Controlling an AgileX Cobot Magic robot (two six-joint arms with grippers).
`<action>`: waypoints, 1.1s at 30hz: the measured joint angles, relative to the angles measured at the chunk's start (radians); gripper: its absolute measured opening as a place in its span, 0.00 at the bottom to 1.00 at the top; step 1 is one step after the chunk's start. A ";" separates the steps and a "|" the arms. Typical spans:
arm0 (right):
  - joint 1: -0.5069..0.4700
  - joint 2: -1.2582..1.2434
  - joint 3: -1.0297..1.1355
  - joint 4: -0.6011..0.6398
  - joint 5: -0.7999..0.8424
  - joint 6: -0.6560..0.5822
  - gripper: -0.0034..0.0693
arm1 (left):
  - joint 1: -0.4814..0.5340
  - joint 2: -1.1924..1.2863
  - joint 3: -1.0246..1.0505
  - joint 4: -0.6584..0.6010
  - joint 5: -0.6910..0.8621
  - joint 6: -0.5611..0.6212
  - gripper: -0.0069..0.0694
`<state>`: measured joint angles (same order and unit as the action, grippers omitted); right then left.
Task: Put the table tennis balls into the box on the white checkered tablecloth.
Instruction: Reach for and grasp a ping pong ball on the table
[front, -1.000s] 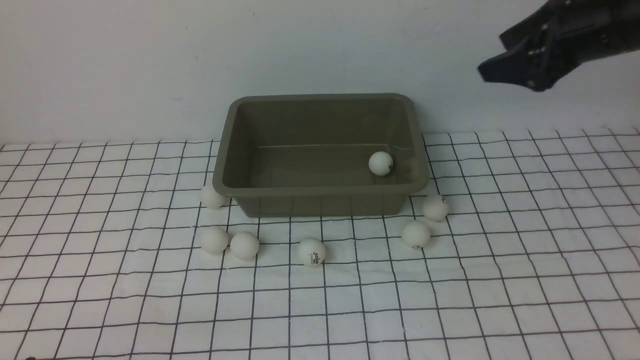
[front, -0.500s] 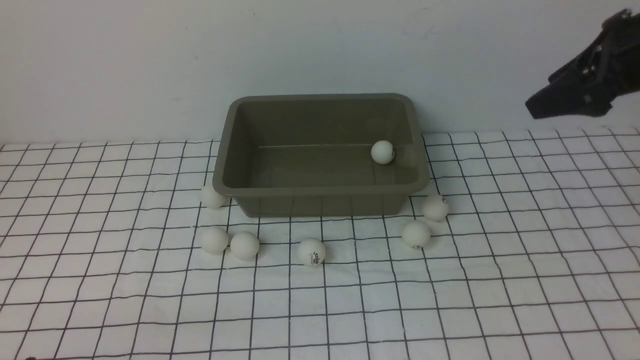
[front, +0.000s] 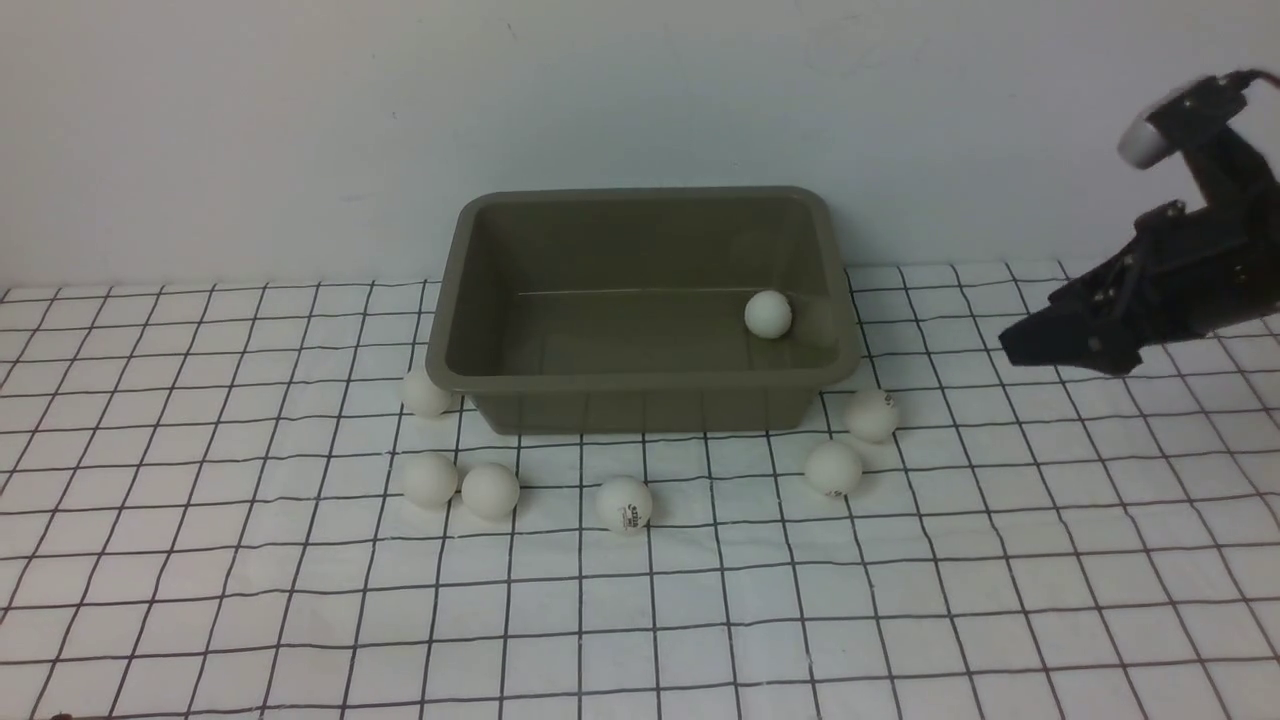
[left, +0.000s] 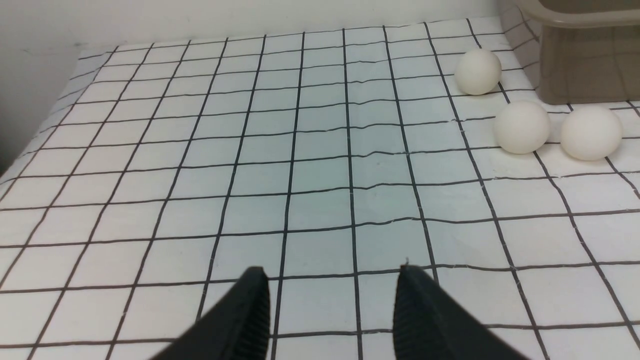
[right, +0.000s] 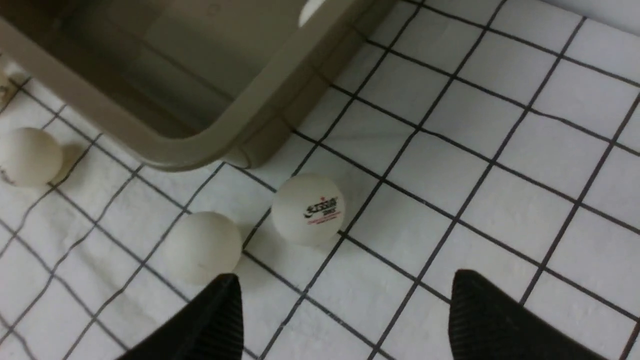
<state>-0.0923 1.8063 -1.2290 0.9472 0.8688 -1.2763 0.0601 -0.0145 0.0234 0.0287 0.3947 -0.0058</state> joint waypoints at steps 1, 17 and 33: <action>0.008 0.019 0.000 0.004 -0.022 0.000 0.73 | 0.000 0.000 0.000 0.000 0.000 0.000 0.50; 0.190 0.183 -0.062 0.008 -0.134 0.026 0.73 | 0.000 0.000 0.000 0.000 0.000 0.000 0.50; 0.195 0.188 -0.062 -0.005 -0.185 0.026 0.67 | 0.000 0.000 0.000 0.000 0.000 0.000 0.50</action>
<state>0.1029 1.9946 -1.2907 0.9425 0.6843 -1.2507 0.0601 -0.0145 0.0234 0.0287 0.3947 -0.0058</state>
